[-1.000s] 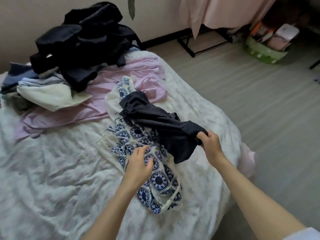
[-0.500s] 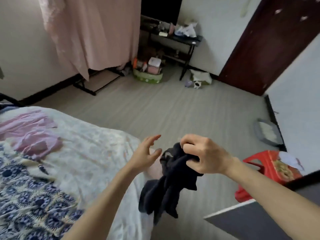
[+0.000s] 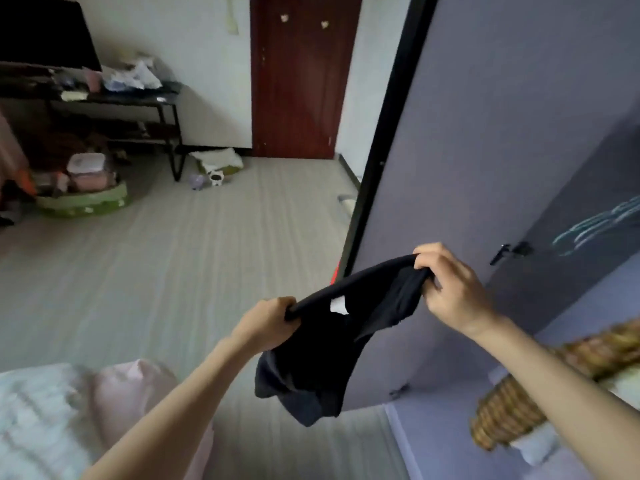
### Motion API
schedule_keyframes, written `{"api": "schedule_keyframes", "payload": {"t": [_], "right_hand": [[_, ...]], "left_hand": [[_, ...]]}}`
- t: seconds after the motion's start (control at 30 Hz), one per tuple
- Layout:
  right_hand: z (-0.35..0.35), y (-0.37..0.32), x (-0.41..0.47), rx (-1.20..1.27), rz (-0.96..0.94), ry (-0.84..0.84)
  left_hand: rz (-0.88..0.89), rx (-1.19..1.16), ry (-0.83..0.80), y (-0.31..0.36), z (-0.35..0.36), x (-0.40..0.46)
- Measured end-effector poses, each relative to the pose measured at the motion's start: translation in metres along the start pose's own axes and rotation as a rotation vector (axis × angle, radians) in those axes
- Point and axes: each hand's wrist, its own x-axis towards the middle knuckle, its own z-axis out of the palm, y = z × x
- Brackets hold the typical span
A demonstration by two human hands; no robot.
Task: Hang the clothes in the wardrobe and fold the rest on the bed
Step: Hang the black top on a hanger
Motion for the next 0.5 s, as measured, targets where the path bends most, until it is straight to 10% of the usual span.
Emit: {"api": "schedule_keyframes", "payload": {"t": [0.23,0.5], "right_hand": [[-0.057,0.092,-0.089,-0.091,0.742,-0.240],[-0.103,0.130,-0.094,-0.020,1.002,0.185]], "left_hand": [[0.207,0.123,-0.248,0.122,0.055,0.069],[0.265,-0.446,0.189,0.238,0.037,0.127]]}}
